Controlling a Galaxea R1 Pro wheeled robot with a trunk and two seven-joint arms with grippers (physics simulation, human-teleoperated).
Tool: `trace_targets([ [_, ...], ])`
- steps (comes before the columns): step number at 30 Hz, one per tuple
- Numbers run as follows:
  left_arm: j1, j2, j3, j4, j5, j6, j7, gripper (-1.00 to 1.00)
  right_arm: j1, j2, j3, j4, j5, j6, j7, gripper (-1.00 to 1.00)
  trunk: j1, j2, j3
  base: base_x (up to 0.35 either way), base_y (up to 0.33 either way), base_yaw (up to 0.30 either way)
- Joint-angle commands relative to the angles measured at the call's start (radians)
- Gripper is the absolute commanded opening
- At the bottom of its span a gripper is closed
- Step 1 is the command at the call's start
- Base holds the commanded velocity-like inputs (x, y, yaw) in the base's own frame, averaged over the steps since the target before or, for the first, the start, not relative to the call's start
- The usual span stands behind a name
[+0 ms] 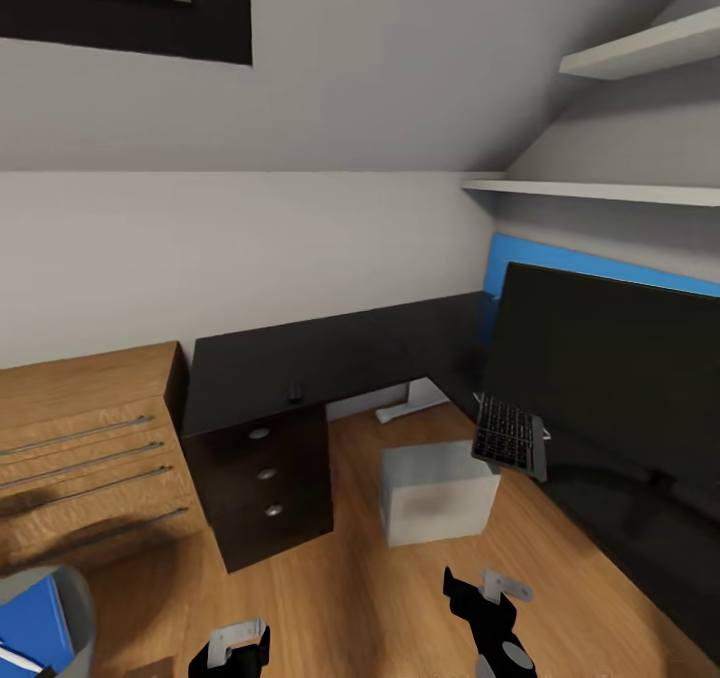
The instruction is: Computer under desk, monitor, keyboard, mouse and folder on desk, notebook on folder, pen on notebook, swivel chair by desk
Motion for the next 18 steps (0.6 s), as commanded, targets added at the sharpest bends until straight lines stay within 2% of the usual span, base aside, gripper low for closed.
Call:
trace_targets([
  [1,0.000,0.000,-0.002,0.001,0.010,-0.004,0.002,1.00,-0.001,0.001,-0.002,0.000,-0.010,-0.005,0.001,1.00,0.000,-0.001,-0.002,0.000,0.228,-0.233],
  [9,0.000,-0.001,-0.002,0.004,0.010,-0.004,0.002,1.00,-0.001,0.001,-0.004,0.001,-0.010,-0.005,0.000,1.00,0.000,-0.001,-0.007,0.000,0.066,-0.224],
  [18,0.000,-0.001,-0.001,0.020,0.010,-0.004,0.002,1.00,-0.001,0.001,-0.004,0.001,-0.010,-0.005,0.000,1.00,0.000,-0.001,-0.008,0.000,0.003,-0.043],
])
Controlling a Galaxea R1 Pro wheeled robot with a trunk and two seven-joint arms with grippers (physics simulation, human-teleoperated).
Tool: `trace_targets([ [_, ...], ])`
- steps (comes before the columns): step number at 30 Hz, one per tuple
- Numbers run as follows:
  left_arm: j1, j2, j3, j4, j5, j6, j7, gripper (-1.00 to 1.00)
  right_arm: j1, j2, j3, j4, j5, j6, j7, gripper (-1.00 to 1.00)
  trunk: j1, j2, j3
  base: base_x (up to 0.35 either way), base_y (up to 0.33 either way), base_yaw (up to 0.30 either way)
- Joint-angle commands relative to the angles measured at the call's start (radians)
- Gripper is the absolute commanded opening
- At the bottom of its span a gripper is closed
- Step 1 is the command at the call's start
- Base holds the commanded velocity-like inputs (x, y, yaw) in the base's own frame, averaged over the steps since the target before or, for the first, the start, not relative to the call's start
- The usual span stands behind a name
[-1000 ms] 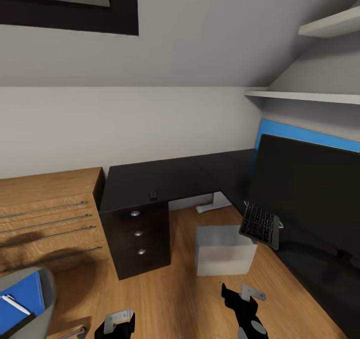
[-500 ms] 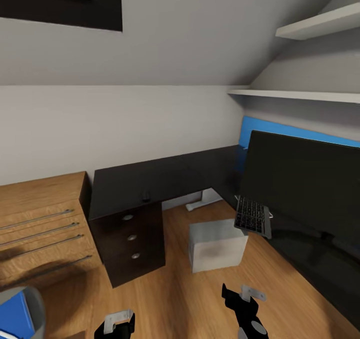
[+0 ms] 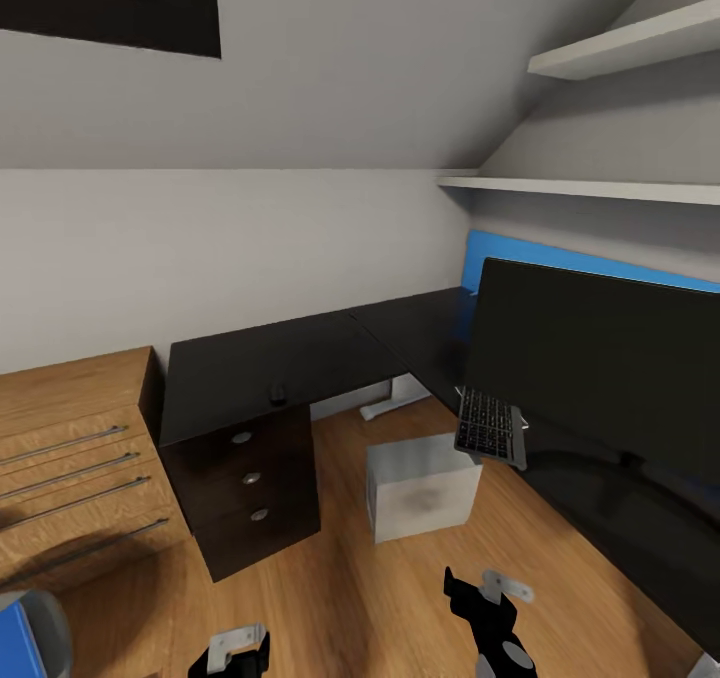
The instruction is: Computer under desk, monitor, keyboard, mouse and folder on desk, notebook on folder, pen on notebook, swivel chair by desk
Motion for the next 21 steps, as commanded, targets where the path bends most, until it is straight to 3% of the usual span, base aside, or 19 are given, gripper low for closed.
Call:
trace_targets([
  [1,-0.001,0.000,-0.002,0.004,0.010,-0.003,0.002,1.00,-0.001,0.001,-0.001,0.000,-0.010,-0.005,0.001,1.00,0.000,0.000,-0.001,0.000,0.000,-0.003],
  [6,-0.001,0.001,-0.001,0.017,0.010,-0.003,0.002,1.00,0.000,-0.002,-0.001,0.008,-0.009,-0.006,0.003,1.00,0.000,0.000,-0.001,0.000,0.000,0.000],
  [8,-0.001,0.000,-0.001,0.018,0.010,-0.003,0.002,1.00,0.000,-0.025,-0.002,0.024,-0.011,-0.021,0.010,1.00,0.000,0.000,-0.001,0.000,0.000,0.000],
  [9,-0.001,0.000,-0.001,0.018,0.010,-0.003,0.002,1.00,0.000,-0.044,-0.003,0.048,-0.012,-0.048,0.056,1.00,0.000,0.000,-0.001,0.000,0.000,0.000],
  [13,-0.001,0.000,-0.001,0.018,0.010,-0.003,0.002,1.00,0.000,-0.059,-0.020,0.073,-0.032,-0.075,0.206,1.00,0.000,0.000,-0.001,0.000,0.000,0.000],
  [21,-0.001,0.000,-0.001,0.018,0.010,-0.004,0.002,1.00,-0.002,-0.060,-0.059,0.073,-0.072,-0.083,0.230,1.00,0.000,0.000,-0.001,0.000,0.000,0.000],
])
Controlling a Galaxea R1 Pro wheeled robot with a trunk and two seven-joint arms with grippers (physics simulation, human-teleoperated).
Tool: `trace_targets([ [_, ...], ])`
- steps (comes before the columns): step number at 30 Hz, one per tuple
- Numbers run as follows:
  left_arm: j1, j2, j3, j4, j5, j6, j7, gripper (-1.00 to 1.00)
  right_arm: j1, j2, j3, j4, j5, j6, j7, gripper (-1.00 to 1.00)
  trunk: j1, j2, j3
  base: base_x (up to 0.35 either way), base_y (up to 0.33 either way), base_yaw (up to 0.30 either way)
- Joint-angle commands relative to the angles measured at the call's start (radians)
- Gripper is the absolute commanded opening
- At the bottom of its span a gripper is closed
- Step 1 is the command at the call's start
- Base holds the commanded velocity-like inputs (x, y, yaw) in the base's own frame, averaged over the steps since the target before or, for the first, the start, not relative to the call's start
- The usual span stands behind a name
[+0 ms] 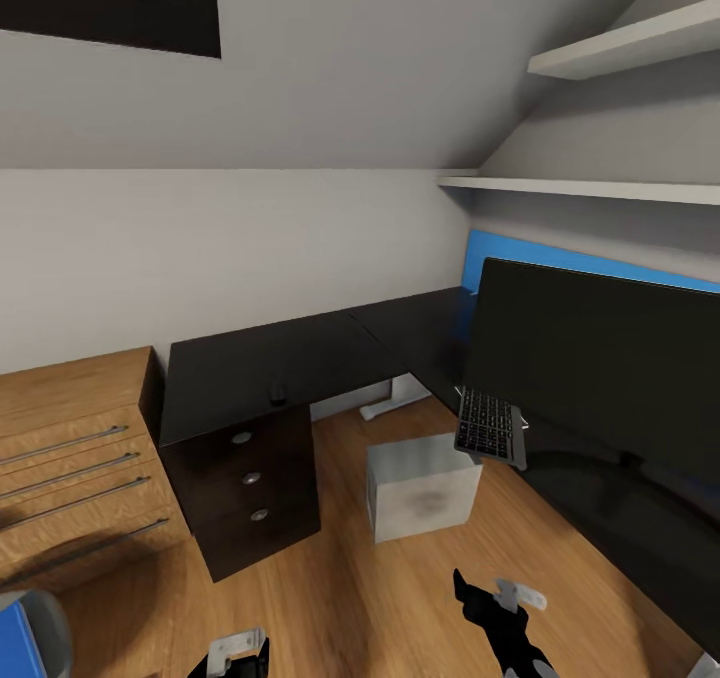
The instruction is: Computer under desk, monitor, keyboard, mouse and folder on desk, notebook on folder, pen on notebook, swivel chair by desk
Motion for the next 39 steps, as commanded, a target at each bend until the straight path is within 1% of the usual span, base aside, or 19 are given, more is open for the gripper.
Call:
trace_targets([
  [1,-0.001,0.000,-0.002,0.000,0.010,-0.003,0.002,1.00,-0.001,0.001,-0.009,0.000,-0.011,-0.002,0.007,1.00,0.000,0.000,-0.001,0.000,0.000,0.000],
  [4,-0.001,0.000,-0.002,0.000,0.009,-0.004,0.002,1.00,-0.003,0.001,-0.031,-0.001,-0.027,-0.002,-0.023,1.00,0.000,0.000,-0.001,0.000,0.000,0.000],
  [6,-0.001,0.000,-0.002,0.000,0.009,-0.004,0.002,1.00,-0.007,-0.002,-0.063,-0.009,-0.075,-0.001,-0.058,1.00,0.000,0.000,-0.001,0.000,0.000,0.000],
  [7,-0.001,0.000,-0.002,0.000,0.009,-0.004,0.002,1.00,-0.008,-0.003,-0.068,-0.015,-0.091,-0.001,-0.063,1.00,0.000,0.000,-0.001,0.000,0.000,0.000],
  [9,-0.001,0.000,-0.002,0.000,0.009,-0.004,0.002,1.00,-0.012,-0.004,-0.081,-0.050,-0.156,0.003,-0.073,1.00,0.000,0.000,-0.001,0.000,0.000,0.000],
  [10,-0.001,0.000,-0.002,0.000,0.009,-0.004,0.002,1.00,-0.012,-0.003,-0.083,-0.061,-0.172,0.006,-0.074,1.00,0.000,0.000,-0.001,0.000,0.000,0.000],
  [12,-0.001,0.000,-0.002,0.000,0.010,-0.004,0.002,1.00,-0.014,-0.001,-0.087,-0.105,-0.236,0.034,-0.077,1.00,0.000,0.000,-0.001,0.000,0.000,0.000],
  [13,-0.001,0.000,-0.002,0.000,0.010,-0.003,0.002,1.00,-0.014,0.000,-0.089,-0.124,-0.275,0.057,-0.073,1.00,0.000,0.000,-0.001,0.000,0.000,0.000],
  [15,-0.001,0.000,-0.002,0.000,0.010,-0.003,0.002,1.00,-0.014,0.000,-0.090,-0.142,-0.322,0.084,-0.061,1.00,0.000,0.000,-0.001,0.000,0.000,0.000],
  [16,-0.001,0.000,-0.002,0.000,0.010,-0.003,0.002,1.00,-0.014,0.000,-0.090,-0.155,-0.375,0.111,-0.039,1.00,0.000,0.000,-0.001,0.000,0.000,0.000],
  [17,-0.001,0.000,-0.002,0.000,0.010,-0.003,0.002,1.00,-0.014,-0.001,-0.090,-0.160,-0.403,0.125,-0.024,1.00,0.000,0.000,-0.001,0.000,0.000,0.000],
  [19,-0.001,0.000,-0.002,0.000,0.010,-0.003,0.002,1.00,-0.014,-0.004,-0.090,-0.175,-0.507,0.182,0.044,1.00,0.000,0.000,-0.001,0.000,0.000,0.000],
  [20,-0.001,0.000,-0.002,0.000,0.010,-0.003,0.002,1.00,-0.014,-0.004,-0.090,-0.180,-0.529,0.197,0.060,1.00,0.000,0.000,-0.001,0.000,0.000,0.000],
  [21,-0.001,0.000,-0.002,0.000,0.010,-0.003,0.002,1.00,-0.014,-0.005,-0.091,-0.191,-0.564,0.229,0.088,1.00,0.000,0.000,-0.001,0.000,0.000,0.000],
  [25,-0.001,0.000,-0.001,0.000,0.011,-0.003,0.003,1.00,-0.014,-0.006,-0.095,-0.229,-0.612,0.294,0.132,1.00,0.000,0.000,-0.001,0.000,0.000,0.000],
  [29,-0.001,0.000,0.000,0.000,0.011,-0.003,0.003,1.00,-0.014,-0.004,-0.096,-0.258,-0.629,0.327,0.150,1.00,0.000,0.000,-0.001,0.000,0.000,0.000],
  [34,-0.001,0.000,0.000,0.000,0.011,-0.004,0.003,1.00,-0.014,-0.004,-0.096,-0.273,-0.653,0.338,0.167,1.00,0.000,0.000,-0.001,0.000,0.000,0.000],
  [39,-0.001,0.000,0.000,0.000,0.011,-0.004,0.002,1.00,-0.014,-0.011,-0.096,-0.283,-0.710,0.358,0.206,1.00,0.000,0.000,-0.001,0.000,0.000,0.000],
])
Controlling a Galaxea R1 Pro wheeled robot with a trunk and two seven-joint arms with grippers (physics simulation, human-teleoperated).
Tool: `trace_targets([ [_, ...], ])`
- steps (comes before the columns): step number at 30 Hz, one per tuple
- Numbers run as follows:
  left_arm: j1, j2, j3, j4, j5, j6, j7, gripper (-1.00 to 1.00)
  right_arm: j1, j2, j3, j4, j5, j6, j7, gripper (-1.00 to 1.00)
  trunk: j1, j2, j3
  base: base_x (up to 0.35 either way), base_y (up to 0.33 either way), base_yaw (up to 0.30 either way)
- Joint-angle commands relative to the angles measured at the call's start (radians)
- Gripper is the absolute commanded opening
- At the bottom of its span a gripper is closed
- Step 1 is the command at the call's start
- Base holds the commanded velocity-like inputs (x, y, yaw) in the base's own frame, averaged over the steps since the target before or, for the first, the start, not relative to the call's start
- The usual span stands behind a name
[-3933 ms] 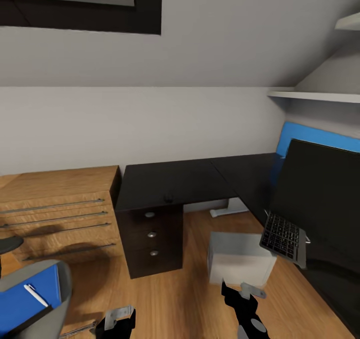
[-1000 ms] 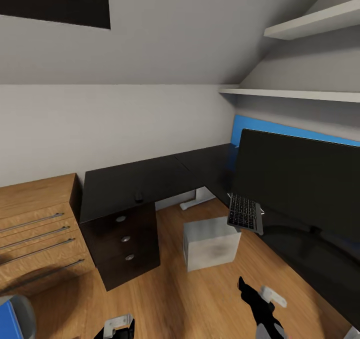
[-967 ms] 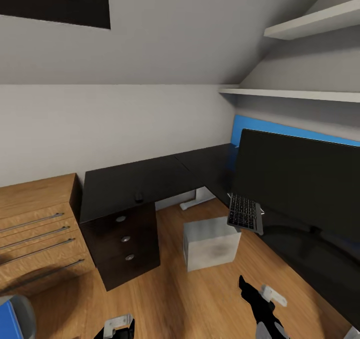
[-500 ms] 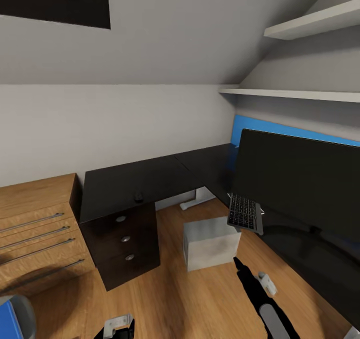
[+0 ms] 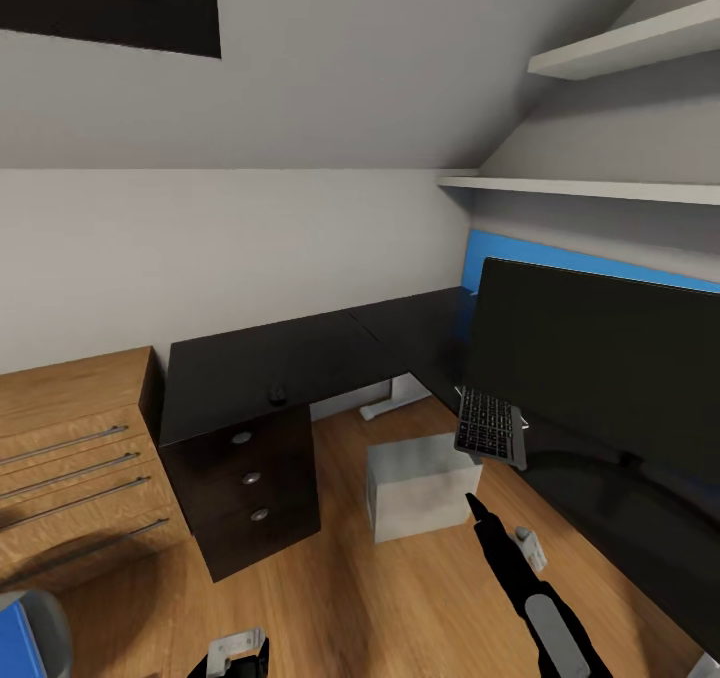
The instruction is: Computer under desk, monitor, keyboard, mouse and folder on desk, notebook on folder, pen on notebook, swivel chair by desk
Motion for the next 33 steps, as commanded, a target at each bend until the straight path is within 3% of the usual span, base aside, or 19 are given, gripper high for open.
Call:
trace_targets([
  [1,-0.001,0.000,-0.002,0.000,0.010,-0.003,0.002,1.00,-0.001,-0.002,-0.005,-0.004,-0.022,0.018,0.014,1.00,0.000,0.000,-0.001,0.000,0.000,0.000],
  [4,-0.001,-0.001,-0.002,0.000,0.010,-0.004,0.001,1.00,-0.001,-0.020,-0.005,-0.013,-0.070,0.064,0.076,1.00,0.000,0.000,-0.001,0.000,0.000,0.000],
  [7,-0.001,-0.002,-0.003,0.000,0.010,-0.004,0.001,1.00,-0.001,-0.036,-0.009,-0.017,-0.091,0.098,0.114,1.00,0.000,0.000,-0.001,0.000,0.000,0.000],
  [15,-0.001,-0.004,-0.004,0.000,0.010,-0.004,0.001,1.00,-0.001,-0.080,-0.040,-0.041,-0.172,0.191,0.144,1.00,0.011,-0.021,-0.010,0.000,0.000,0.000],
  [28,-0.001,-0.005,-0.004,0.000,0.009,-0.004,0.001,1.00,-0.001,-0.119,-0.045,-0.077,-0.216,0.223,0.163,1.00,0.061,-0.112,-0.051,0.000,0.000,0.000],
  [33,-0.001,-0.005,-0.004,0.000,0.009,-0.004,0.001,1.00,-0.001,-0.133,-0.045,-0.078,-0.246,0.239,0.169,1.00,0.061,-0.112,-0.051,0.000,0.000,0.000],
])
